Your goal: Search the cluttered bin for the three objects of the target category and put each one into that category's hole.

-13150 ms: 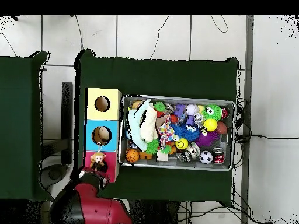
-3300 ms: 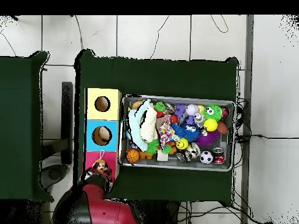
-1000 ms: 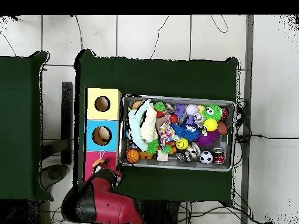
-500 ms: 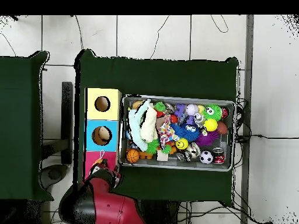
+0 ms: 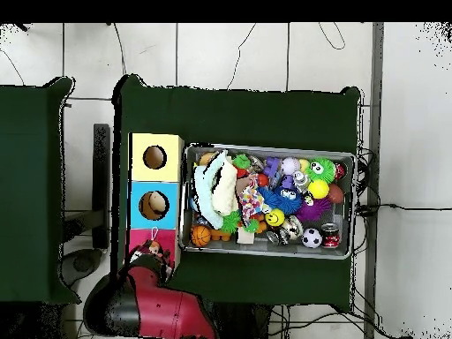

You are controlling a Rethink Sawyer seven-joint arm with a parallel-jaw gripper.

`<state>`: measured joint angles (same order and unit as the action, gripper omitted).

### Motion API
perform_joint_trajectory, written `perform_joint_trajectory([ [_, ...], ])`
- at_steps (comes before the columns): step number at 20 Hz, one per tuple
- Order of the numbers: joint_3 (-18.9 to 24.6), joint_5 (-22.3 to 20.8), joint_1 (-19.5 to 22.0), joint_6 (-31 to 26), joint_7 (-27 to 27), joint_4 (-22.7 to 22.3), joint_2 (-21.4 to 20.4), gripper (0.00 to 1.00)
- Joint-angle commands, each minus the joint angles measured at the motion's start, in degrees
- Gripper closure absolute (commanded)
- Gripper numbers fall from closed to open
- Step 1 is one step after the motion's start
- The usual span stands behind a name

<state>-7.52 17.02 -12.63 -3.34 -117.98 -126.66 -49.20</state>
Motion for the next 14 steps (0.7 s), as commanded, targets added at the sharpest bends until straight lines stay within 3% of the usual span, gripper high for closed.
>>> perform_joint_trajectory([
  [1,10.19,-1.03,2.89,3.85,-10.99,-3.58,4.52,0.0],
  [5,7.35,-0.78,0.01,1.85,-9.9,-2.54,6.27,0.0],
  [14,-1.05,-0.77,-6.38,-8.53,-7.36,-0.06,10.06,0.0],
])
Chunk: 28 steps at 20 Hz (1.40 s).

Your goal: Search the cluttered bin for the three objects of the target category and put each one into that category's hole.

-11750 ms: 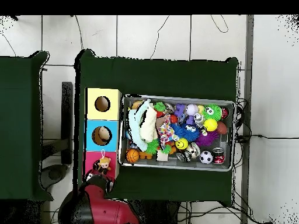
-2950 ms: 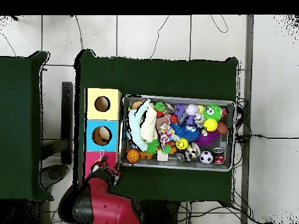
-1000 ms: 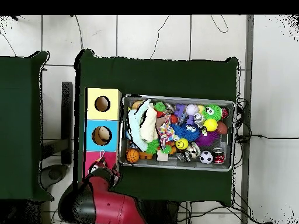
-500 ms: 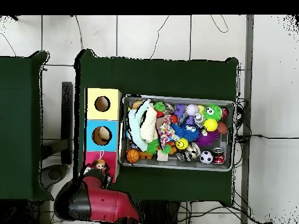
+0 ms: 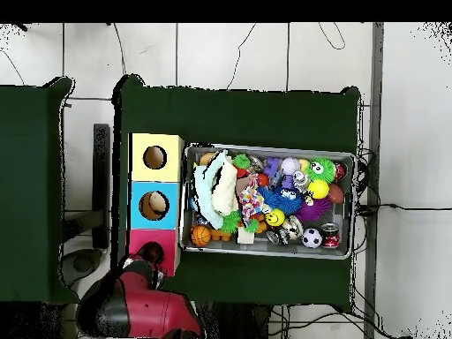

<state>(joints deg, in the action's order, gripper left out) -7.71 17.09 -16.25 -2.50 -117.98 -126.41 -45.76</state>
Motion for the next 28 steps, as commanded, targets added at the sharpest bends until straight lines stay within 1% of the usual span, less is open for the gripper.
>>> perform_joint_trajectory([
  [1,-0.99,-0.79,-2.93,-9.66,-7.38,-0.31,6.59,0.0],
  [3,-1.21,-0.72,-3.05,-10.05,-7.31,-0.03,6.92,0.0],
  [5,-0.33,-0.61,-2.26,-8.71,-7.35,-0.18,6.52,0.0],
  [7,0.71,-0.58,-1.26,-8.14,-7.33,-0.44,5.41,0.0],
  [9,0.56,-0.55,-0.93,-8.76,-7.14,0.11,4.11,0.0],
  [13,-3.9,-1.68,-2.09,-13.7,-5.5,3.4,-0.13,0.0],
  [14,-5.41,-2.35,-1.98,-15.11,-4.71,4.49,-1.94,0.0],
  [15,-6.17,-2.66,-2.11,-15.85,-4.39,5.3,-2.47,0.0],
  [17,-6.95,-3.6,-1.09,-15.36,-3.17,6.29,-3.76,0.0],
  [18,-6.88,-3.91,0.08,-14.77,-2.8,6.45,-4.53,0.0],
  [19,-6.98,-4.16,0.38,-15.22,-2.84,6.63,-4.85,0.0],
  [21,-7.21,-5.28,1.63,-14.38,-2.18,6.65,-5.36,0.0],
  [24,-6.25,-7.18,4.46,-14.21,-0.87,5.76,-6.92,0.0],
  [28,-4.47,-9.8,8.12,-13.32,0.68,5.55,-7.81,0.0],
])
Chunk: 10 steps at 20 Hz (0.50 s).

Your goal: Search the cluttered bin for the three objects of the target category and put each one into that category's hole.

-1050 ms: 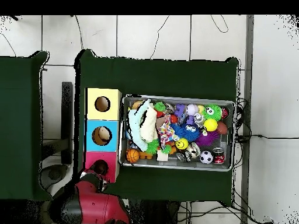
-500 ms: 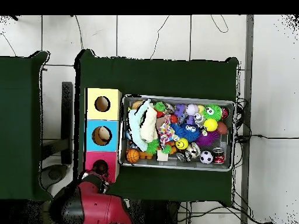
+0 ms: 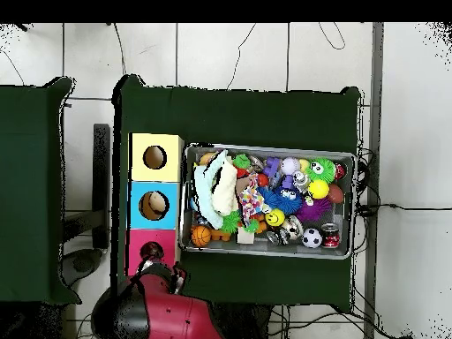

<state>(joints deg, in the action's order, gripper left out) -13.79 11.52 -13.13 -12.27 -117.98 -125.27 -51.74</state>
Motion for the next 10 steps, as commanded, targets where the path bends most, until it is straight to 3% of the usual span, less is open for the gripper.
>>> perform_joint_trajectory([
  [1,1.96,-4.93,5.87,-3.15,0.88,4.35,-1.85,0.0],
  [10,7.22,-14.3,15.43,6.24,2.04,5.41,2.4,0.0],
])
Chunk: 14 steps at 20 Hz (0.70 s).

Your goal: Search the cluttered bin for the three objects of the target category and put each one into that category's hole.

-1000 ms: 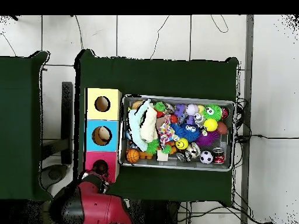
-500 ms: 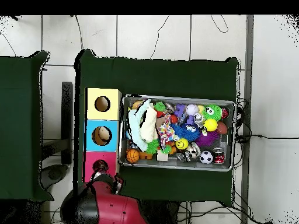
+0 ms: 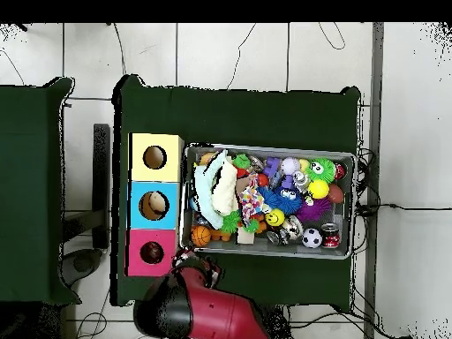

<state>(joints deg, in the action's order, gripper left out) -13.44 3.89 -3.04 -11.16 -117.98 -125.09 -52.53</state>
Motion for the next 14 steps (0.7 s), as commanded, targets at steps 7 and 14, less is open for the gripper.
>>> perform_joint_trajectory([
  [7,10.98,-13.12,11.11,8.37,1.78,6.69,6.22,0.0],
  [14,15.52,-19.94,18.34,7.94,3.58,8.06,7.5,0.0],
])
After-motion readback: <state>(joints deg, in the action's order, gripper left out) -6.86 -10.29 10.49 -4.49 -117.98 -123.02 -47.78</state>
